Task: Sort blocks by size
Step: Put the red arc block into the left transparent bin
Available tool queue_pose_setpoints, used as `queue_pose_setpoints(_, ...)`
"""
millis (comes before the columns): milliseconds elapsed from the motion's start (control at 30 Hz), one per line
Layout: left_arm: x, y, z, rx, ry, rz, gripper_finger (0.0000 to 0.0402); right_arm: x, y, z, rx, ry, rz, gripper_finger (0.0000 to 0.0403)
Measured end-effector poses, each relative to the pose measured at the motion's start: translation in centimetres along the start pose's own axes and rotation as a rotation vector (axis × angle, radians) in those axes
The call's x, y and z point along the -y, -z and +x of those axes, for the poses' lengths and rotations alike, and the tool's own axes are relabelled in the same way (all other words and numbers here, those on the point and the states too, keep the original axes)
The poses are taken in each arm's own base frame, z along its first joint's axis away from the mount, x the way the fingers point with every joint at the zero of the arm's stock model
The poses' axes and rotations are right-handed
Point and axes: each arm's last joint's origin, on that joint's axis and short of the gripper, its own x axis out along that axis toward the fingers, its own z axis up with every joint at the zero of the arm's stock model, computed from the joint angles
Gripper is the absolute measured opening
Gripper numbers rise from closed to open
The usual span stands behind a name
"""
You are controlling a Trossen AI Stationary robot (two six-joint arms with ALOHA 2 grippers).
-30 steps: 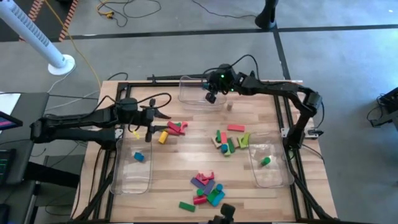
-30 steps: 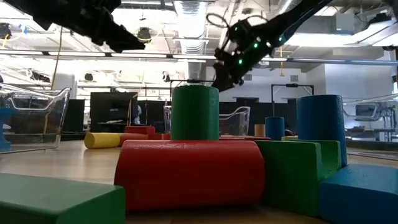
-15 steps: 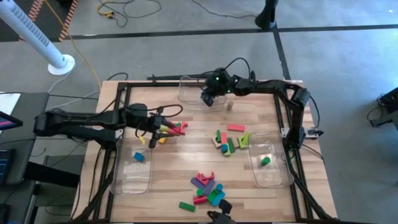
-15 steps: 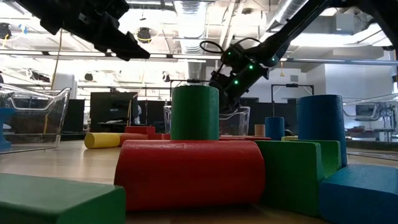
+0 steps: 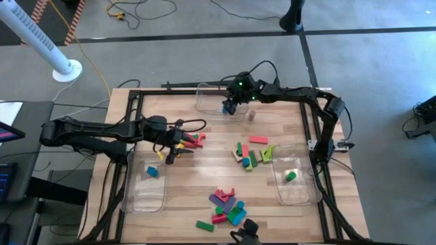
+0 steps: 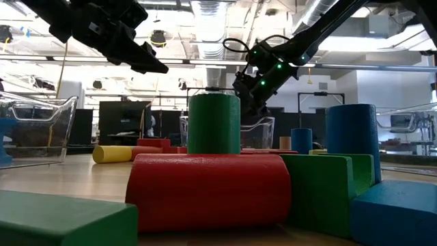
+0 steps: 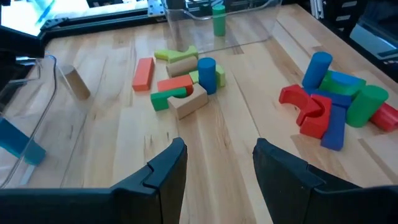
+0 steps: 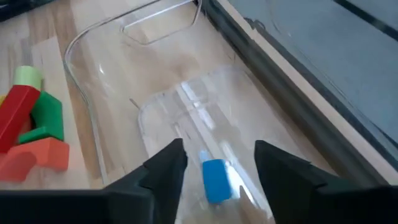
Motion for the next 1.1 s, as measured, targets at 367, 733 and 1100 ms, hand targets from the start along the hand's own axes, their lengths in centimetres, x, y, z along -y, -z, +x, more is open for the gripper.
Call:
queue_pose_setpoints(367, 0.0, 0.0, 0.0, -0.003, 0.002, -0.003, 0.0176, -1.5, -1.6, -3.6, 0.033, -0.009, -0.026, 0.0236)
queue_pose_setpoints(733, 0.7, -0.1, 0.1, -0.003, 0.029, 0.008, 0.0176, -8.7, -2.8, -9.8, 0.076, -0.151, -0.183, 0.0234)
queue_pose_setpoints(1100, 2.1, -0.3, 0.3, 0.002, 0.09, 0.026, 0.0176, -17.3, 0.8, -13.3, -0.089, -0.236, -0.362, 0.0234)
